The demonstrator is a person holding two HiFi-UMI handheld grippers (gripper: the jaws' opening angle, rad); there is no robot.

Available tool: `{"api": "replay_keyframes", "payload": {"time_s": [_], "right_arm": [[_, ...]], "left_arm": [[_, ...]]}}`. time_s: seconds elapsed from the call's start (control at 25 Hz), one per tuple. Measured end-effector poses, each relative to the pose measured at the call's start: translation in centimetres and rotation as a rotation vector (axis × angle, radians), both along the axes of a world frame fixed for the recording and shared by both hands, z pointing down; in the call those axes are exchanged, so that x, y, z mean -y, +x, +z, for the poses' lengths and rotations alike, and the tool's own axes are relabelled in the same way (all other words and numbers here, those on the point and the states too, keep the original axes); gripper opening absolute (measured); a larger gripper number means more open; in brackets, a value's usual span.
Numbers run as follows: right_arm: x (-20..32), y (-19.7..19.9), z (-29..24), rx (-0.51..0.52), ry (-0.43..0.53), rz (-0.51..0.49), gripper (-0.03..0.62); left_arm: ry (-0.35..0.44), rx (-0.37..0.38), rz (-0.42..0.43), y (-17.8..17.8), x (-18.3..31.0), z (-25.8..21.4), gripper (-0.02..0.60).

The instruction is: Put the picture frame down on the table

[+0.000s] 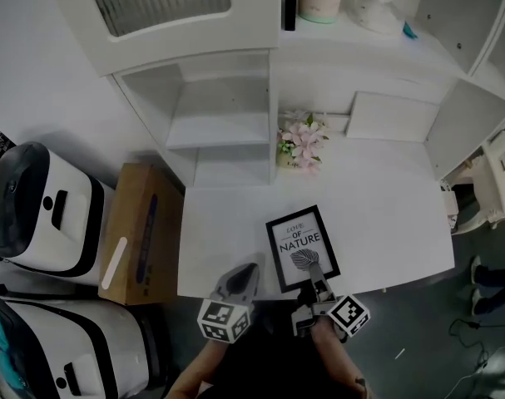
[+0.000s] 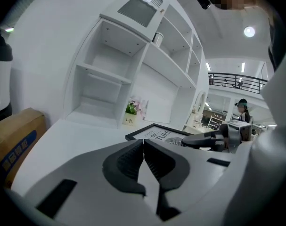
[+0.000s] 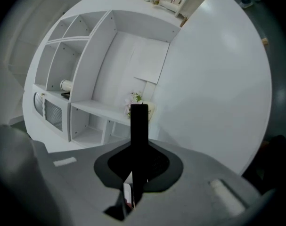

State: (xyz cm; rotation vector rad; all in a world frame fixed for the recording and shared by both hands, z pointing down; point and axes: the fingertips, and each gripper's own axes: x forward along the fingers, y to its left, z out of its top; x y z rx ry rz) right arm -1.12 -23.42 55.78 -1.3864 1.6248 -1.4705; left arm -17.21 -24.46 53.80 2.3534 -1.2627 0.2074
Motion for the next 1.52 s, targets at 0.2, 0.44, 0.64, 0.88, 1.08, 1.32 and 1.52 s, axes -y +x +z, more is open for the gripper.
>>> {"api": "replay_keyframes", "payload": {"time_s": [0.2,0.44,0.64,0.88,1.08,1.32,1.52], "right_arm": [[-0.8,1.0,1.0,0.041,-0.022,0.072,0.017],[-1.1,1.6,2.4,0.098,-0.047,0.112,0.018],[-1.0,1.1,3.6,0.16,-0.08,0.121,0.017],[-0.8,0.9,4.4,0.186,-0.114,0.122,0.017],[-0.5,0.7,4.5,0.2,-0.109,0.117,0.017],[-0.6,0.8,5.2,0.203,-0.13,0.121,0.017],[-0.7,0.8,5.5,0.225,-0.147,0.132,0.017]], "left_arm": [[-0.023,0.0,0.036,0.2,-0.6,0.7,0.012],[-0.043,0.001,0.045,0.1,-1.2,1.4,0.014],[-0.051,-0.002,0.036,-0.1,-1.2,1.5,0.014],[-0.059,-0.005,0.023,-0.3,-1.3,1.7,0.014],[-0.066,-0.011,0.014,-0.4,-1.3,1.8,0.014],[-0.066,-0.008,0.014,-0.3,-1.5,1.9,0.014],[-0.069,-0.007,0.016,-0.2,-1.7,2.0,0.014]]}}
